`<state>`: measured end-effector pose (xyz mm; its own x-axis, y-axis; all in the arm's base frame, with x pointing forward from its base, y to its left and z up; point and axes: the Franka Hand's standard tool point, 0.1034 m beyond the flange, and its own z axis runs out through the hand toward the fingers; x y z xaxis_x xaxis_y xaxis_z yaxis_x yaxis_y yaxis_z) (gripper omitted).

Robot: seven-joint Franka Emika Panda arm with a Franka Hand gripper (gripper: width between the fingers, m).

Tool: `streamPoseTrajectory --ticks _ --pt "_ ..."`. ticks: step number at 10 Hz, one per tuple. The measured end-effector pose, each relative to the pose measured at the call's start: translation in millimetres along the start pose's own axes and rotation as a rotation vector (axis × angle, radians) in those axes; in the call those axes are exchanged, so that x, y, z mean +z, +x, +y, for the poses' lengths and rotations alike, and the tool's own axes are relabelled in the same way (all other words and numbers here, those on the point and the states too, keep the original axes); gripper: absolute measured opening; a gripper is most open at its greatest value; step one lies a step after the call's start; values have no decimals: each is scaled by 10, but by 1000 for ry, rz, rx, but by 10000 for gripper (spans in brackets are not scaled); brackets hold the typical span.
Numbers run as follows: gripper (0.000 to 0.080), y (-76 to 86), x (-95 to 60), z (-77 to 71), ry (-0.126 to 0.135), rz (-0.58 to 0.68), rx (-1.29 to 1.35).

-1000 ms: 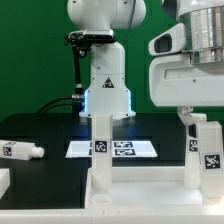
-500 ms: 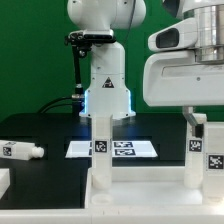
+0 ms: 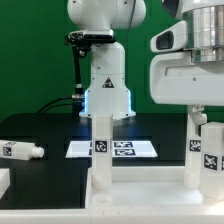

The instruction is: Assemble desk

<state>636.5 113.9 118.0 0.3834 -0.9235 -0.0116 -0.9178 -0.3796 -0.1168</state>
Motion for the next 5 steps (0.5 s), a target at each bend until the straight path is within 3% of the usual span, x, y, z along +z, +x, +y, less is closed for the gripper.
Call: streamPoseTrajectory --ticks 2,5 --pt "285 -37 3 -20 25 -35 367" --pt "285 -51 4 -23 24 -36 412"
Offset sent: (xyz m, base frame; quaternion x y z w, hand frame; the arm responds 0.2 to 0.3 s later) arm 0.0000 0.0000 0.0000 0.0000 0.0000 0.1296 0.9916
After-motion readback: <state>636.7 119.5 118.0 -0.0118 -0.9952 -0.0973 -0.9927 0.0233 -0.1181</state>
